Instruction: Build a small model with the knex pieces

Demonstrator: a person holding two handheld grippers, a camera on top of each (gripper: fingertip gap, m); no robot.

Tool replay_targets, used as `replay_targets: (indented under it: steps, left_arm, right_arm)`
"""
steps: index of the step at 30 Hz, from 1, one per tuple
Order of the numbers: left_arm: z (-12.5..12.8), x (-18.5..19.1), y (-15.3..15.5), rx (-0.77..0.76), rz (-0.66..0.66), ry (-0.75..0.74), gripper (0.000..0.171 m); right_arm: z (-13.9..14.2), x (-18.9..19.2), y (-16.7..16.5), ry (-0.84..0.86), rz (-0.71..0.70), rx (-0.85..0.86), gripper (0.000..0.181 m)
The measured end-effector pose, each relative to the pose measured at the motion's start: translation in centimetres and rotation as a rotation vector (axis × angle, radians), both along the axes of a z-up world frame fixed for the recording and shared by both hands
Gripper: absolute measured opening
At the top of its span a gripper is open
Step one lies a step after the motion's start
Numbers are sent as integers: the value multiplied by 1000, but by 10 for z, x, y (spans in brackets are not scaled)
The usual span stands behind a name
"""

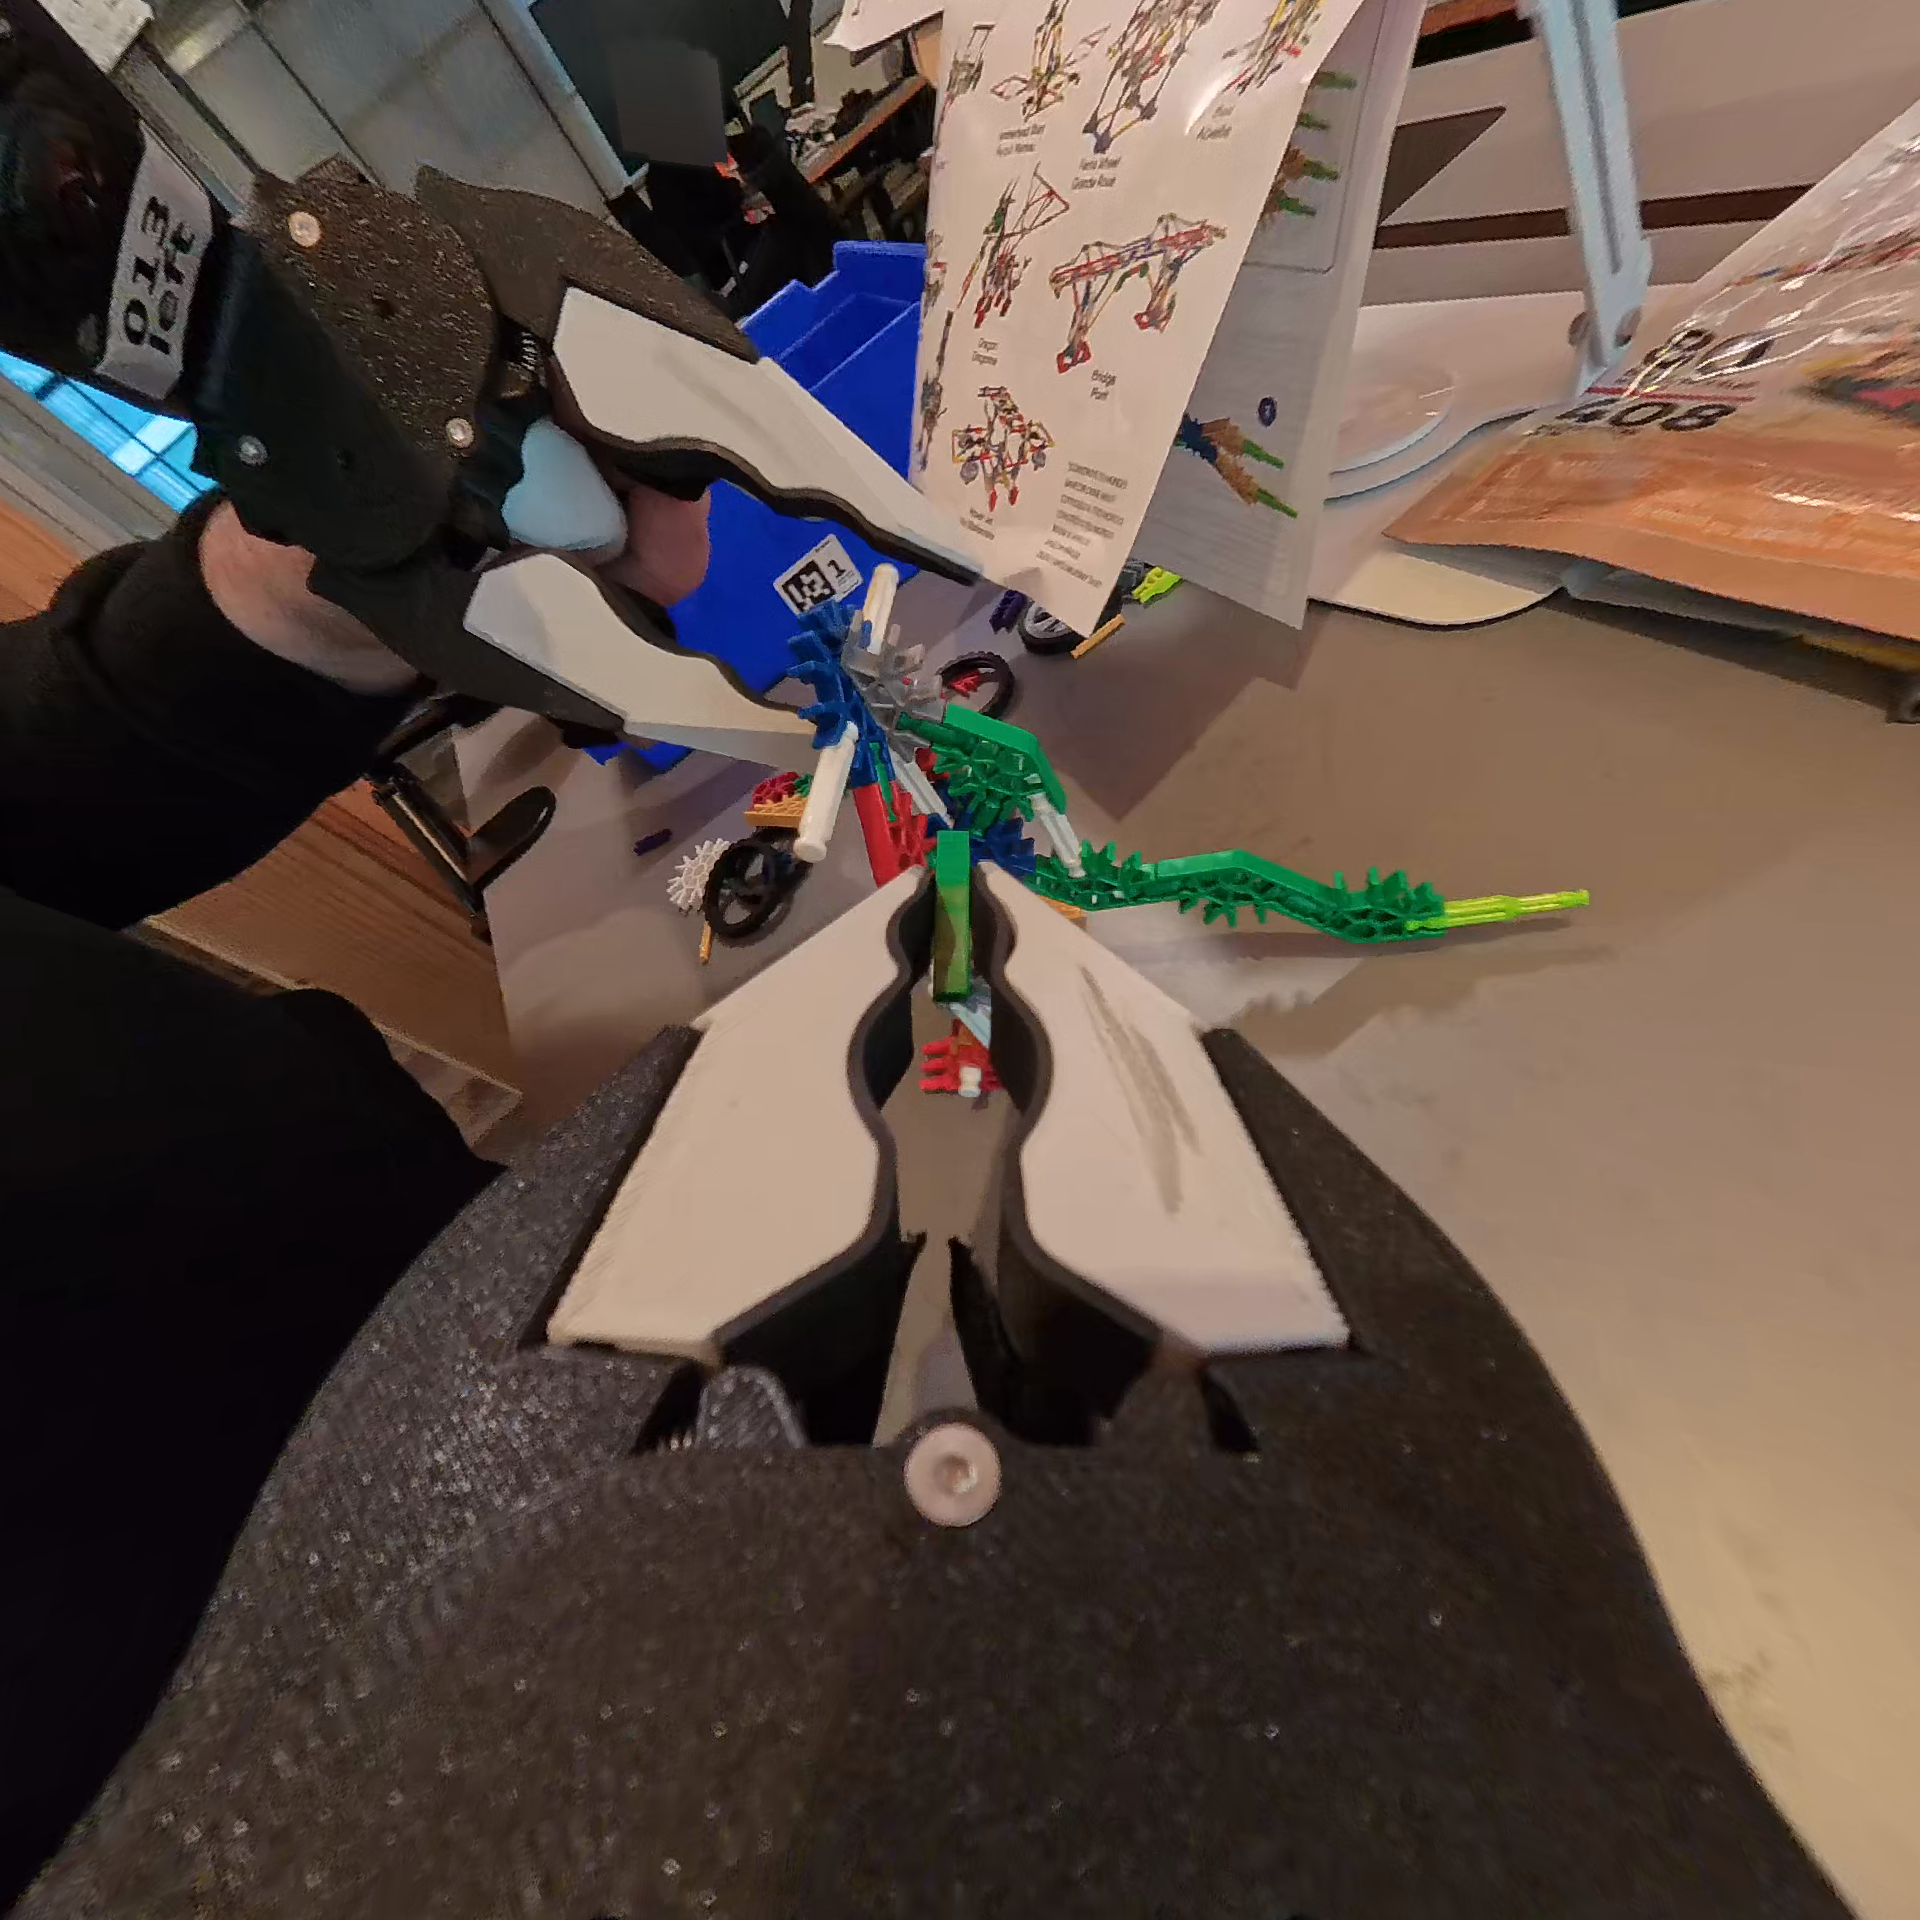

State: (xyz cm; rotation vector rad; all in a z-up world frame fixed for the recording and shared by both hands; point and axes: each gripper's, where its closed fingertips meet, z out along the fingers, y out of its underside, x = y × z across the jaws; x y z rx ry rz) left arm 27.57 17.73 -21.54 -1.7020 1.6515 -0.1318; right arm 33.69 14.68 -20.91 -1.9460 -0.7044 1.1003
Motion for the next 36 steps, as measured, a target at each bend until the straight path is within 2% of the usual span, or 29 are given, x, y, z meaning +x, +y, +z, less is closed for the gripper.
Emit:
replay_targets:
  steps: [4,7,10,13,18,23,31,36]
  left_arm:
    - [19,-7,-4,14,19,-50,48]
    - [45,-2,-16,-5,-11,-160,46]
    - [67,10,-31,-41,-66,-253,44]
    - [77,23,-48,-65,-128,-300,40]
    - [73,35,-67,-127,-168,-341,38]
    - [62,33,-85,-162,-207,-328,23]
    - [56,23,-100,-225,-232,-315,29]
    - [49,22,-106,-223,-240,-293,17]
  right_arm:
    - [14,18,-2,-63,-34,84,6]
    - [41,23,-15,-133,2,241,6]
    - [53,16,-27,-258,63,340,6]
    - [60,-1,-37,-297,143,388,6]
    - [60,-25,-47,-346,239,437,6]
    - [54,-35,-56,-375,294,447,6]
    - [54,-43,-64,-368,309,447,6]
    - [56,-53,-70,-344,326,441,6]
